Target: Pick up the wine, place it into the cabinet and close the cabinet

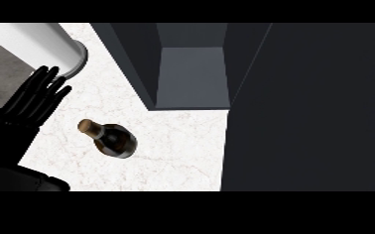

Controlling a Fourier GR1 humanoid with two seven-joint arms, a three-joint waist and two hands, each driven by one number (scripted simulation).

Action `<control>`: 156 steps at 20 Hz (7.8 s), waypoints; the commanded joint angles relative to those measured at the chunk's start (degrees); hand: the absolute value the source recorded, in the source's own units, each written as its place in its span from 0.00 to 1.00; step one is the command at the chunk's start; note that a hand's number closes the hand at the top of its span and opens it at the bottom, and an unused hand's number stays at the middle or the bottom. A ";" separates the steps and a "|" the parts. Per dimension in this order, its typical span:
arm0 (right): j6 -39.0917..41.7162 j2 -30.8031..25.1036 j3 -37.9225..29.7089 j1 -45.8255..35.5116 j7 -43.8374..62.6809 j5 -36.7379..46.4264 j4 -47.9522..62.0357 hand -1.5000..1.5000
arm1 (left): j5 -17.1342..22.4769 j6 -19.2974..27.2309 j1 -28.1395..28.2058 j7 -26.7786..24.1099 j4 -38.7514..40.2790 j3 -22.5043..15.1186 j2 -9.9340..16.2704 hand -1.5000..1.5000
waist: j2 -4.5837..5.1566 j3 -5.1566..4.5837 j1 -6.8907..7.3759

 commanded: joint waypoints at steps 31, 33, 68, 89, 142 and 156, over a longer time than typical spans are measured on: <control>-0.90 -2.83 -0.44 3.31 7.49 -4.17 -16.61 0.00 | -19.79 -6.53 -4.74 -35.48 45.25 -2.45 -1.22 0.00 | -0.05 0.01 -0.41; -1.30 -1.72 -0.18 2.53 6.10 -3.24 -14.16 0.00 | -21.26 -5.63 -5.50 -37.33 47.90 -3.18 -2.04 0.00 | 0.02 0.02 -0.20; -0.62 -2.33 -3.02 1.12 6.21 -6.68 -12.67 0.00 | -16.97 -10.28 -14.61 -55.71 80.20 2.27 -4.70 0.00 | 0.22 0.01 -0.53; -0.41 -1.57 -3.51 0.62 4.84 -4.59 -9.54 0.00 | -13.61 -0.21 -2.56 -69.22 66.60 6.35 -7.89 1.00 | -0.48 0.12 1.04; 6.48 -0.28 -8.10 6.55 2.13 -10.90 -10.16 0.00 | 9.51 50.24 -23.16 -51.15 54.55 -36.99 -10.31 1.00 | 0.35 0.03 -1.36; 4.60 0.66 -6.45 3.39 7.24 -8.64 -12.32 0.00 | 25.68 54.19 -30.99 -58.40 63.74 -42.27 -10.31 1.00 | 0.20 0.00 -1.50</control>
